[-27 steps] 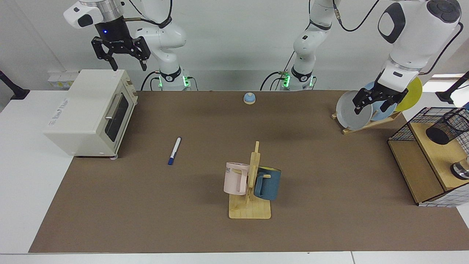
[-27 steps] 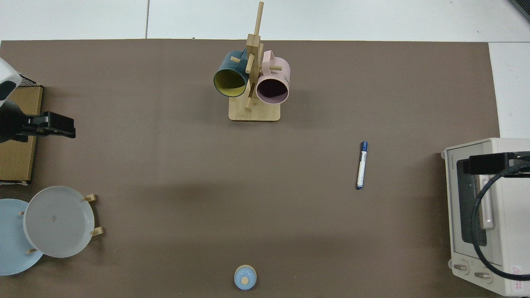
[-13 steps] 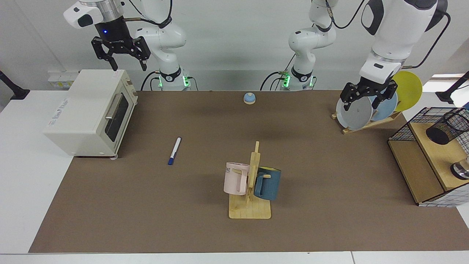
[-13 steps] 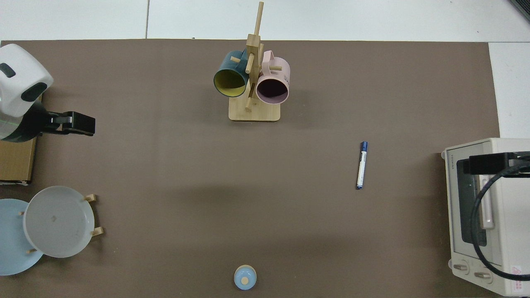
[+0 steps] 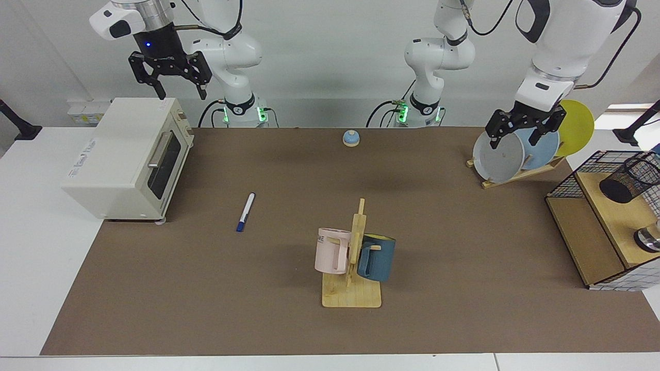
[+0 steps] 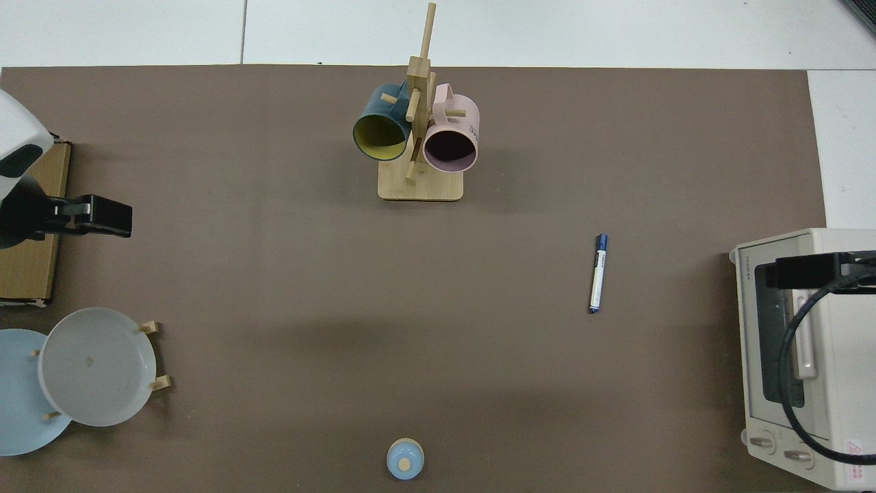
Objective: Put markers into pen holder
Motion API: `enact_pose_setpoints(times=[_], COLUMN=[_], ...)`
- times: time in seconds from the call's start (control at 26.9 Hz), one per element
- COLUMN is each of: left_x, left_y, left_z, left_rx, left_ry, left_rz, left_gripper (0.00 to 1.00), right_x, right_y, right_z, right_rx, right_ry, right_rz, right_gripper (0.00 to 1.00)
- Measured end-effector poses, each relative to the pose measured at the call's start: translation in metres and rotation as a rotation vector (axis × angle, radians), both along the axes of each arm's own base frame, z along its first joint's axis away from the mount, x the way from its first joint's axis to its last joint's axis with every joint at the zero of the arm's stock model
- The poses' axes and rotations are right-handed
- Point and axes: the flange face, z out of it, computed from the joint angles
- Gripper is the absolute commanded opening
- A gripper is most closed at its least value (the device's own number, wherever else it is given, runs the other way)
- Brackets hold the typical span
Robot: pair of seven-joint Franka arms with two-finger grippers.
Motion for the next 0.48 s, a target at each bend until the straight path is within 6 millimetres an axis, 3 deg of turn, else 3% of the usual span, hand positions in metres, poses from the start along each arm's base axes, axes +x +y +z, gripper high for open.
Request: enact_pose_setpoints(times=[0.48], left_x=[-0.013], left_y=[-0.013], left_z=[-0.002], left_rx=[-0.015], left_ry=[0.068], left_rz=[-0.018], left_gripper=[1.00], right_x=[0.000], right_y=[0.000], right_z=[0.000], right_rx=[0.000], right_ry=[0.000], right_rz=[0.000], right_gripper=[1.00])
